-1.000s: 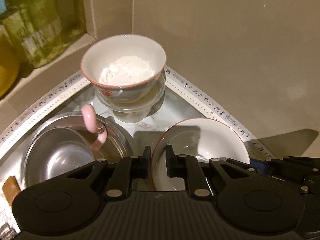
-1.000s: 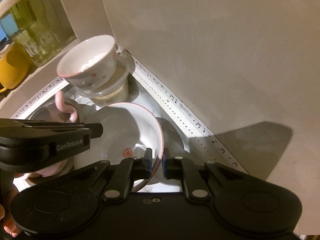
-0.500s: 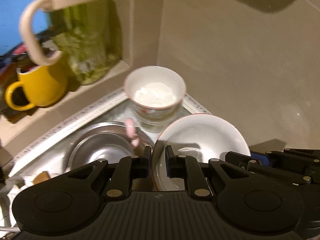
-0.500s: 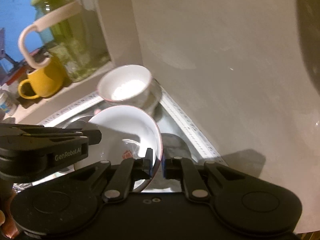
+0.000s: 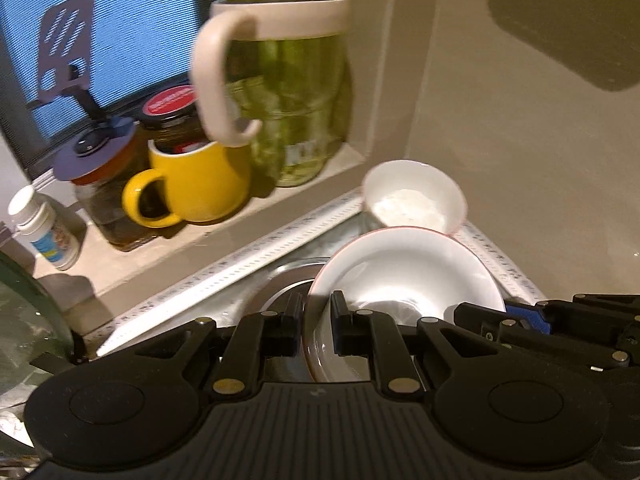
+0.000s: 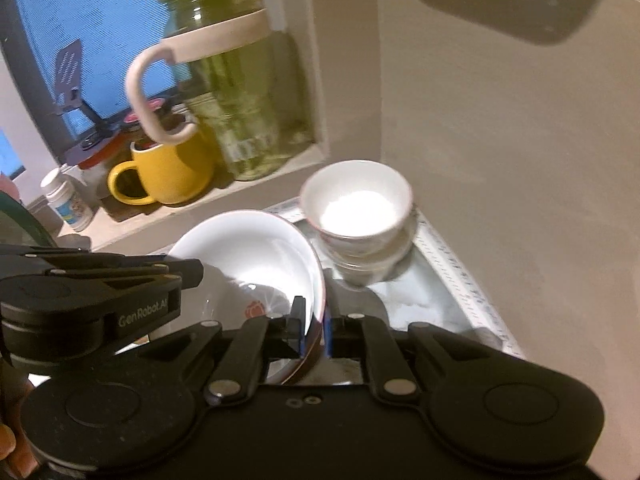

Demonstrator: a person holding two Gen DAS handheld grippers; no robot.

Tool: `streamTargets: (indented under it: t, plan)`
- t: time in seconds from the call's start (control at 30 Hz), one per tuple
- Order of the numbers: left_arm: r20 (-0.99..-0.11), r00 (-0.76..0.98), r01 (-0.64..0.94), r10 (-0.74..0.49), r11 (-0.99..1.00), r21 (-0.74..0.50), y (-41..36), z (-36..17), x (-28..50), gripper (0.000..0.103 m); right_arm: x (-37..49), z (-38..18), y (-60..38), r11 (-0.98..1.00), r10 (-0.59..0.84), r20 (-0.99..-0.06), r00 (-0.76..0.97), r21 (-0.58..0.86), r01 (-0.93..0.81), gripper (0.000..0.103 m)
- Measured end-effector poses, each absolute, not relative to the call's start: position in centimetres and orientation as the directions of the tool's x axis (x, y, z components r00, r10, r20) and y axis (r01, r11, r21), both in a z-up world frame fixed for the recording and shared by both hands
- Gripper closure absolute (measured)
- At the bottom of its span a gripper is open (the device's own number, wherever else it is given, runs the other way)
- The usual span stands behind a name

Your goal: Organize plates and bowls

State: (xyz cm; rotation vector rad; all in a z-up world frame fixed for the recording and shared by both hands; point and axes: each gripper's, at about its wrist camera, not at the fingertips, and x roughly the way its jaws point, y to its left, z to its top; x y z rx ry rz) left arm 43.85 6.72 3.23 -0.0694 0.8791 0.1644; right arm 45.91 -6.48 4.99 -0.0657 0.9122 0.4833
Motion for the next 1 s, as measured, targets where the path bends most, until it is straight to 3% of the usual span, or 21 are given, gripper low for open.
streamTargets:
  t: [1.0]
  plan:
    - [-0.831,0.542,-0.226,0.122,0.974,-0.005,11.5,-4.4,46.5,0.089,48.3,-1.7,-0.3,0.868,0.35,-0.843,0.408,0.129,-0.479,0.093]
